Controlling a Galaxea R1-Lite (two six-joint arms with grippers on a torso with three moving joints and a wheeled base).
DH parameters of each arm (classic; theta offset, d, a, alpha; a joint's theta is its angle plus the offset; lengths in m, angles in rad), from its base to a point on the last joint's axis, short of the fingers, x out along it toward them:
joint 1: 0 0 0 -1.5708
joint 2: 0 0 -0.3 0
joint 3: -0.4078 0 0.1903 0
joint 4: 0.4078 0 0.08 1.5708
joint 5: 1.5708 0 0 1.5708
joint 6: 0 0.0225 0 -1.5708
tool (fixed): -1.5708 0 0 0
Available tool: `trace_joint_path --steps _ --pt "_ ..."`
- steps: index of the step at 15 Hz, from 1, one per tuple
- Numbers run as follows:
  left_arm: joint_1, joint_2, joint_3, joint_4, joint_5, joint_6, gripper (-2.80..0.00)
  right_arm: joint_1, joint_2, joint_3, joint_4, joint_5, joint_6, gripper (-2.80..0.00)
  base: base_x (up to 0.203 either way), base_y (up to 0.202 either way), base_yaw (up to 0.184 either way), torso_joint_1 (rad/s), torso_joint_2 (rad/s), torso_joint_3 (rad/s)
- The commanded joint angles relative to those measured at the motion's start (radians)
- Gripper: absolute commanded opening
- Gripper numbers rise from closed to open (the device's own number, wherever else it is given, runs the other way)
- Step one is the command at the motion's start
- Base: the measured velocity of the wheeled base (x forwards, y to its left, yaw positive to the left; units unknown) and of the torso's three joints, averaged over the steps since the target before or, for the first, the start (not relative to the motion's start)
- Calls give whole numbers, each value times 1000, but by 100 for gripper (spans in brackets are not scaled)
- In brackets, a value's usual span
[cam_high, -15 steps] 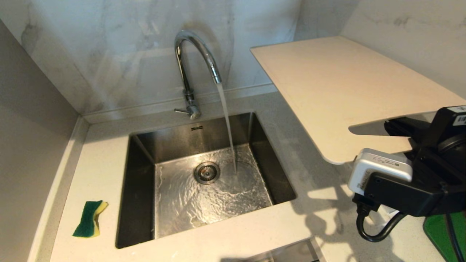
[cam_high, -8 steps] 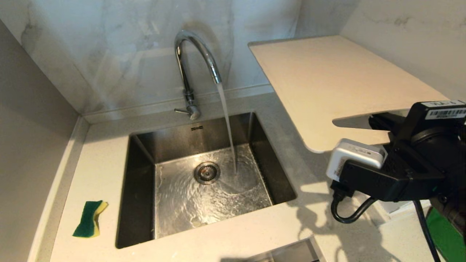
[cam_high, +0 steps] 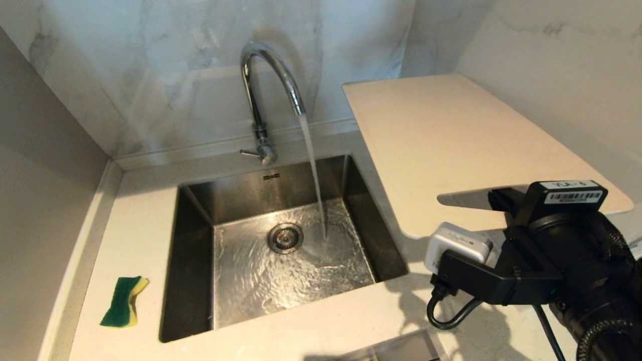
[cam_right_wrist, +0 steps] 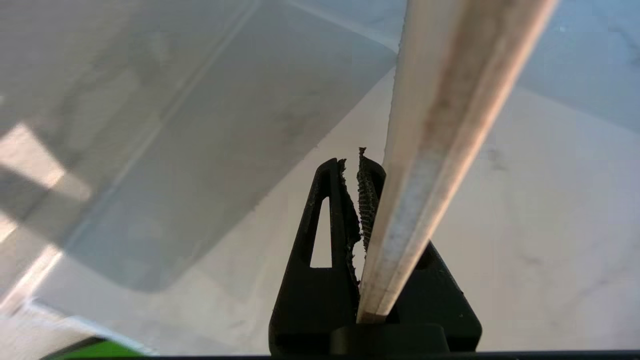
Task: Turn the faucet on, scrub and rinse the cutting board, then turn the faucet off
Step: Put down the cutting board
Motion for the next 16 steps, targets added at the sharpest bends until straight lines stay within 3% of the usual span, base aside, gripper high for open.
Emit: trace_joint_path --steps 1,9,13,16 --pt "1 0 0 1 0 0 -280 0 18 36 -4 -5 -7 -280 0 0 0 0 0 0" --pt "0 0 0 -1 0 0 -280 0 28 148 7 -5 45 -280 0 0 0 0 0 0" --pt "1 0 0 -1 0 0 -280 1 100 116 9 3 132 -280 0 0 0 0 0 0" --pt "1 0 0 -1 0 0 -280 2 150 87 28 26 243 -280 0 0 0 0 0 0"
